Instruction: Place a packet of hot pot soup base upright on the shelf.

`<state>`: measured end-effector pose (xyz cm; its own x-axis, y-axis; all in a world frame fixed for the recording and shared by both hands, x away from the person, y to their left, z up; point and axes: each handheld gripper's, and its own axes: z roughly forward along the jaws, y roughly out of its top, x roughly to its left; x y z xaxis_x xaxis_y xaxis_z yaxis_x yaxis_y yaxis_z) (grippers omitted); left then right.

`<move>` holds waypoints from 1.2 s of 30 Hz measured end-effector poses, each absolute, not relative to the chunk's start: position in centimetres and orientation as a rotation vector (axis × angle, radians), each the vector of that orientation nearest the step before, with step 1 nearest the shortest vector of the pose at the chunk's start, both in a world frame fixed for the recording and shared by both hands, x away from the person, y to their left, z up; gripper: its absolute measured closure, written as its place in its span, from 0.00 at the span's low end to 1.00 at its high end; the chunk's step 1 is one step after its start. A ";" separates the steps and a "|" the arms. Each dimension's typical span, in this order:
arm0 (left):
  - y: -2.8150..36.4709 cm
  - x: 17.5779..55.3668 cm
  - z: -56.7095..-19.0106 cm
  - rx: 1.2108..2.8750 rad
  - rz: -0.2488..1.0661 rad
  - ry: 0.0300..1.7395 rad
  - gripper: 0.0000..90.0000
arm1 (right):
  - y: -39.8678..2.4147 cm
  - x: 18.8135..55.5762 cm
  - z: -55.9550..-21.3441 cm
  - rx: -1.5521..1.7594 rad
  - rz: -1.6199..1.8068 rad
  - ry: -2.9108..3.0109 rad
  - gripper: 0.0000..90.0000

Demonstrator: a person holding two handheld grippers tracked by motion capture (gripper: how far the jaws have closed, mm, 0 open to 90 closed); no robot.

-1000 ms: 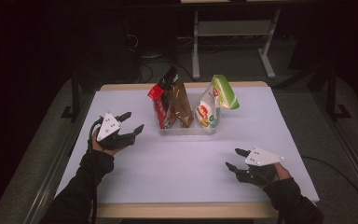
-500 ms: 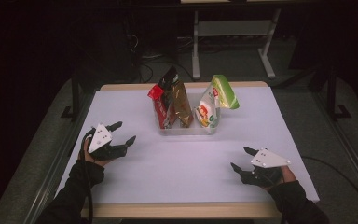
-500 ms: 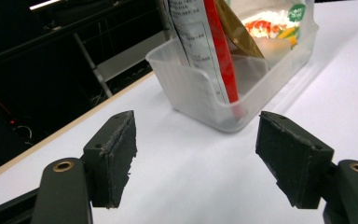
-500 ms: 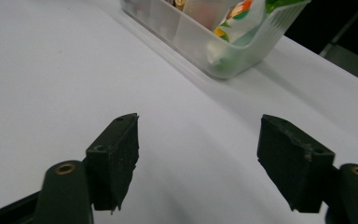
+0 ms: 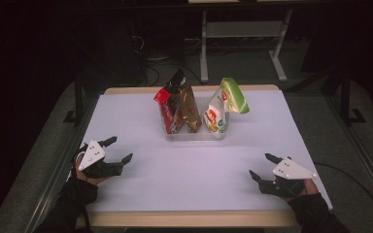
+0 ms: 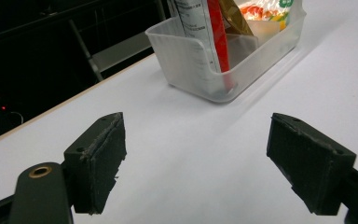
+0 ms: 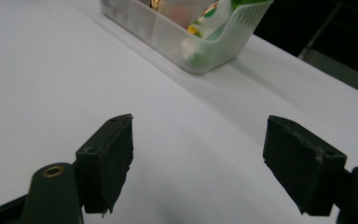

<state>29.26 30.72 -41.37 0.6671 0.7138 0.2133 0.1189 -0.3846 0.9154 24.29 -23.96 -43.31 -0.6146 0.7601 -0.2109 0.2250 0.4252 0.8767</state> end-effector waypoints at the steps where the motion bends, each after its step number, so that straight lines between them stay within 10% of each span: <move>1: 30.9 29.1 -41.5 1.880 0.747 0.660 0.21 | -24.1 24.2 -43.3 0.828 1.154 2.070 0.26; 36: 37.4 25.6 -44.0 1.696 0.711 0.838 0.22 | -30.0 21.5 -44.6 1.014 1.205 1.831 0.27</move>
